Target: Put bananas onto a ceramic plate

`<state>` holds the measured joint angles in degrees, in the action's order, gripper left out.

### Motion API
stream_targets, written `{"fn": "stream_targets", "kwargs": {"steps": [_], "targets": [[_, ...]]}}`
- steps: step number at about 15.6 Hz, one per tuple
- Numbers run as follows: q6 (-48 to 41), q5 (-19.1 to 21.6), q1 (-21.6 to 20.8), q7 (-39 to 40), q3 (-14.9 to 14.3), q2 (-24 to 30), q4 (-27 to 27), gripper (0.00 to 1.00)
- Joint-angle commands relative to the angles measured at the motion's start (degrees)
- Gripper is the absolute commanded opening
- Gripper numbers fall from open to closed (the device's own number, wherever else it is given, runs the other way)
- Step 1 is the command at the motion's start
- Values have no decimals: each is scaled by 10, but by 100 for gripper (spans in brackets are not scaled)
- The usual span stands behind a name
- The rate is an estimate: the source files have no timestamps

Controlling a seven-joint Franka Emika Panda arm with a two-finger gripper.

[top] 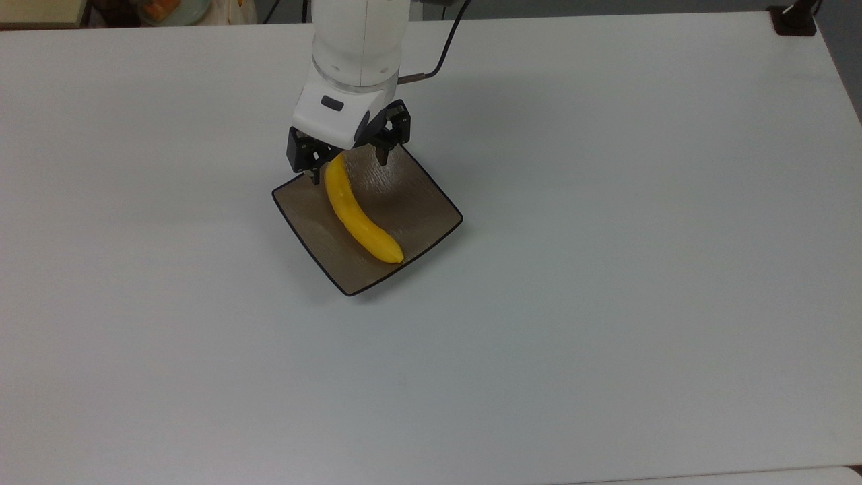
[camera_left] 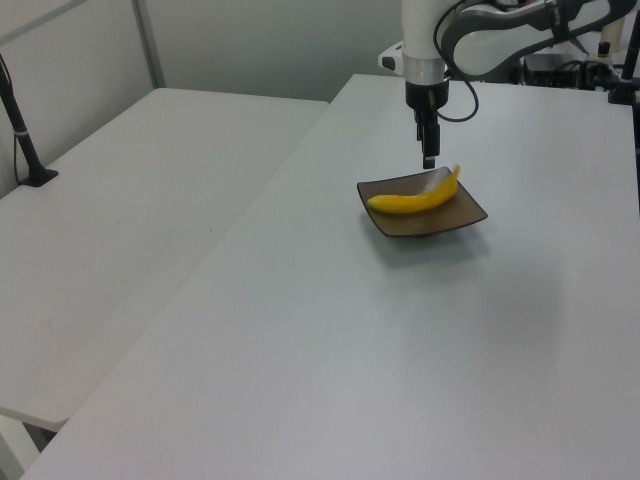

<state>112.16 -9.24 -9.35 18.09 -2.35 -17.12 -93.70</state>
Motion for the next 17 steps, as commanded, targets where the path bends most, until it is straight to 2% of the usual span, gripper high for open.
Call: {"fn": "stream_targets", "kwargs": {"steps": [1,4,7,9,11,14,17], "targets": [[3,11,-7,-20,-3,8,2,100],[-35,53,-10,-76,-4,14,11,100],[-77,57,-7,-85,-4,33,19,100],[-98,76,-4,-96,-5,62,6,100],[-132,73,-4,-126,-8,88,-8,100],[-127,80,28,-140,-7,141,-50,100],[-122,82,39,-142,-7,152,-55,100]]}}
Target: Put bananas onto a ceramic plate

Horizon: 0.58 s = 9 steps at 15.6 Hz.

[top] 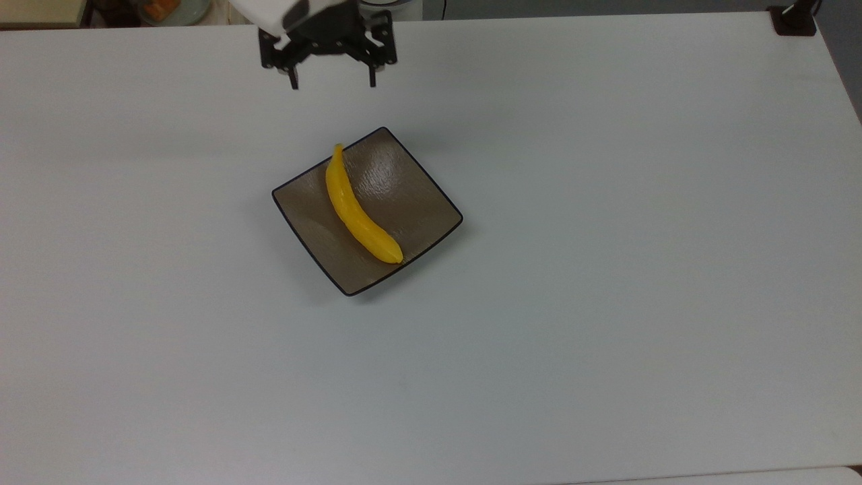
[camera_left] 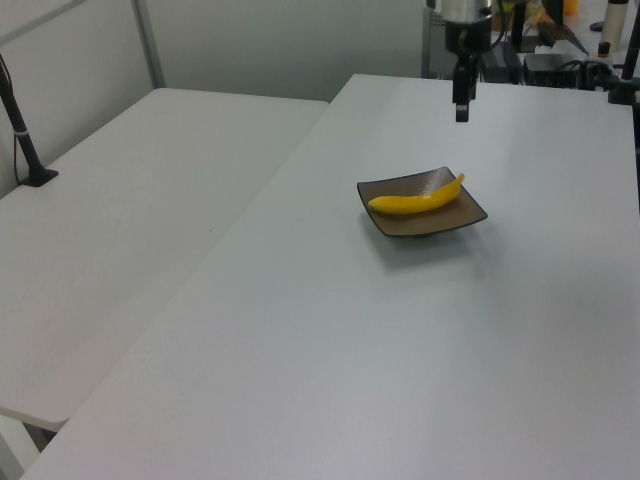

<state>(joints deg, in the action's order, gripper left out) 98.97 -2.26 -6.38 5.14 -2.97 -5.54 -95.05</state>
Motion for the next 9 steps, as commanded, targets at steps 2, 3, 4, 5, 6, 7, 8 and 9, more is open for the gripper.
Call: {"fn": "stream_targets", "kwargs": {"steps": [2,3,4,5,6,7,8,9], "targets": [[13,12,10,-21,-1,40,-42,100],[14,12,11,-21,-1,40,-43,100],[18,13,18,-21,1,42,-44,100],[29,15,26,-21,3,47,-48,100],[36,20,34,-21,4,54,-59,100],[50,23,34,-21,5,60,-69,100],[54,23,34,-21,5,60,-70,100],[54,23,34,-21,6,58,-70,100]]}}
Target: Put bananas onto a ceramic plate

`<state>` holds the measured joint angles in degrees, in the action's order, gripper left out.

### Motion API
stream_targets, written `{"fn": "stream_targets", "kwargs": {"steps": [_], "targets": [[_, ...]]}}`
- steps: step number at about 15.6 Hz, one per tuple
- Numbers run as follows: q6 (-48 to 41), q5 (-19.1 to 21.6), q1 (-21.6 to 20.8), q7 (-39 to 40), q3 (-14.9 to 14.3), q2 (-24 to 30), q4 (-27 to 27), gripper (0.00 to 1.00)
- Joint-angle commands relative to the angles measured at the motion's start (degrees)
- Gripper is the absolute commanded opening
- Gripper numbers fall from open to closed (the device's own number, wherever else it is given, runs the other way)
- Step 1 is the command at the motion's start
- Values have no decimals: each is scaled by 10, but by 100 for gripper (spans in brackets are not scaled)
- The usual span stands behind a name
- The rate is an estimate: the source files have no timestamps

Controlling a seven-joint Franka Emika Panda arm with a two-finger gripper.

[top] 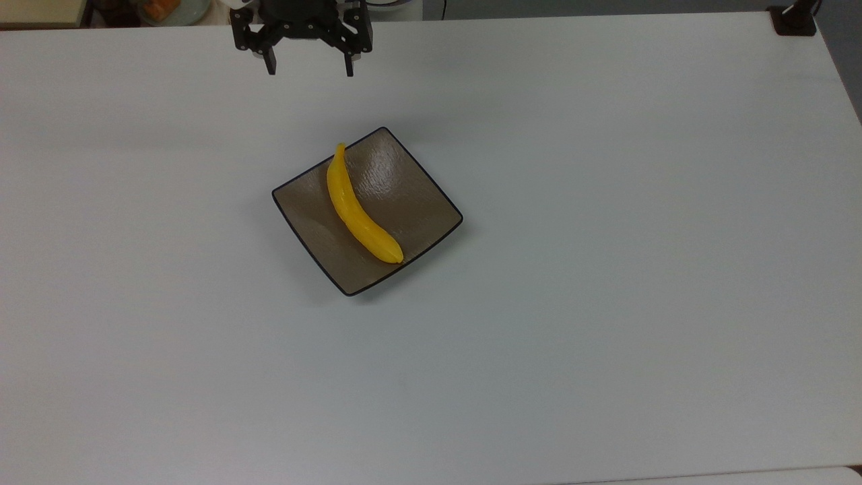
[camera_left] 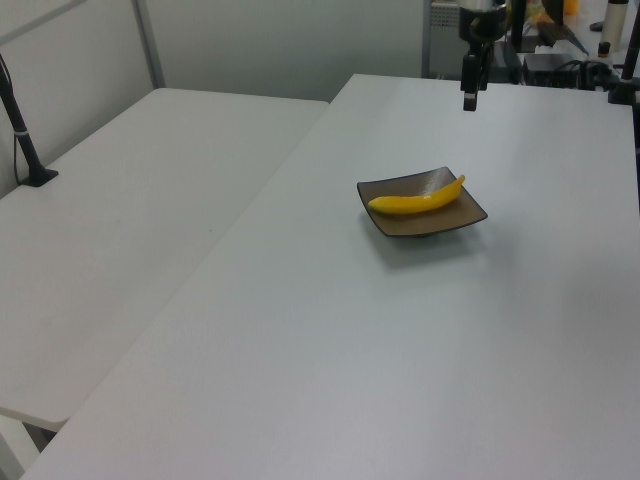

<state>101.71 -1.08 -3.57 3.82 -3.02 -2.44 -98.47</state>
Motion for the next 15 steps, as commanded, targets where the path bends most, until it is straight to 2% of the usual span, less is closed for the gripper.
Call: {"fn": "stream_targets", "kwargs": {"steps": [1,15], "targets": [[26,12,7,-7,9,26,-36,100],[24,1,8,-7,15,24,-31,100]]}}
